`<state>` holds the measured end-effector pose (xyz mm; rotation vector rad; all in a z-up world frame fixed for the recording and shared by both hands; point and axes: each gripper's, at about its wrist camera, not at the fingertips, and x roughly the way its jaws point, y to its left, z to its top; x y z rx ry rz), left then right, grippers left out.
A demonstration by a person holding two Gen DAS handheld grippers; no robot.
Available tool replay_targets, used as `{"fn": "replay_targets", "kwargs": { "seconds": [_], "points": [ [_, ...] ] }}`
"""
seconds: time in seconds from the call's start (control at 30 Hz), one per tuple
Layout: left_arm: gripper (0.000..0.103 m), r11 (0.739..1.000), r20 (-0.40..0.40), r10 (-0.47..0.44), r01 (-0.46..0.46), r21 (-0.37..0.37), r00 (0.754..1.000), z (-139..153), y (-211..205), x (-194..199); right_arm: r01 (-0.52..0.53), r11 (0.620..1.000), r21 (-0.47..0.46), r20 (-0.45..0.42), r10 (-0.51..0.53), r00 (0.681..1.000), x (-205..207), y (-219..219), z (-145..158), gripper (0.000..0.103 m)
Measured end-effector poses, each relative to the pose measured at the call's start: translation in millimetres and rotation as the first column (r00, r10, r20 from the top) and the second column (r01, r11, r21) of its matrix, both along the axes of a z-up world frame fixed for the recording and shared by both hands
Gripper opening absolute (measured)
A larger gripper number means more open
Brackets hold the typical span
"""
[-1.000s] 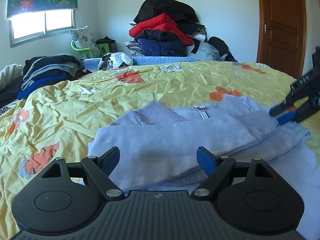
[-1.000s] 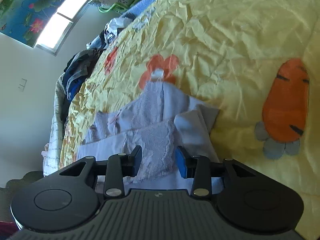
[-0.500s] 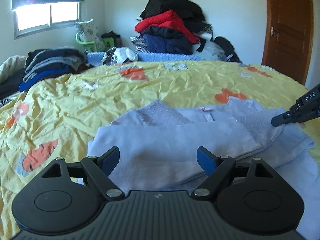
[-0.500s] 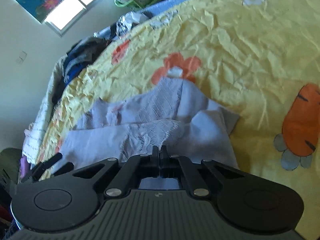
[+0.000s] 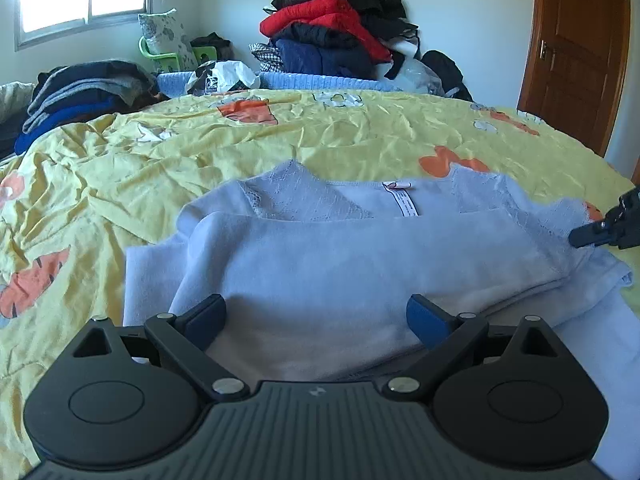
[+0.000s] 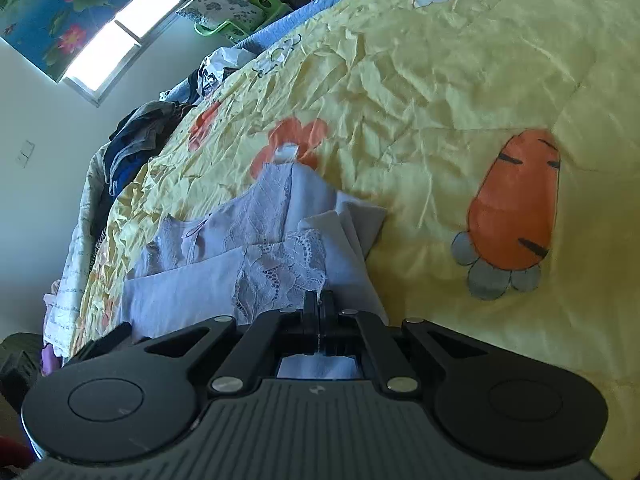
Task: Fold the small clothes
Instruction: 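Carry the second sleeve across the shirt body with the right gripper, then open the right gripper to lay the sleeve on the shirt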
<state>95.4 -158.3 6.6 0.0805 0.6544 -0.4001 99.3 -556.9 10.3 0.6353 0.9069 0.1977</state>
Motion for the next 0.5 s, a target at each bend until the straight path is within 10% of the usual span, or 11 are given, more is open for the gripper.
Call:
{"fn": "replay_targets", "kwargs": {
  "seconds": [0.13, 0.27, 0.5],
  "points": [
    [0.098, 0.999, -0.015, 0.019, -0.019, -0.030, 1.000, 10.5, 9.1, -1.3, 0.047, 0.998, 0.051, 0.027, -0.048, 0.998, -8.4, -9.6, 11.4, 0.032],
    [0.098, 0.989, -0.018, 0.044, -0.046, -0.138, 0.999, 32.4, 24.3, -1.7, 0.154, 0.980, -0.124, 0.199, -0.128, 0.972, -21.0, 5.4, 49.2, 0.040],
    [0.098, 0.999, -0.065, 0.043, -0.045, -0.030, 0.997, 14.4, -0.6, 31.7, -0.092, 0.991, -0.101, 0.155, 0.107, 0.982, 17.9, 77.4, 36.3, 0.056]
  ]
}}
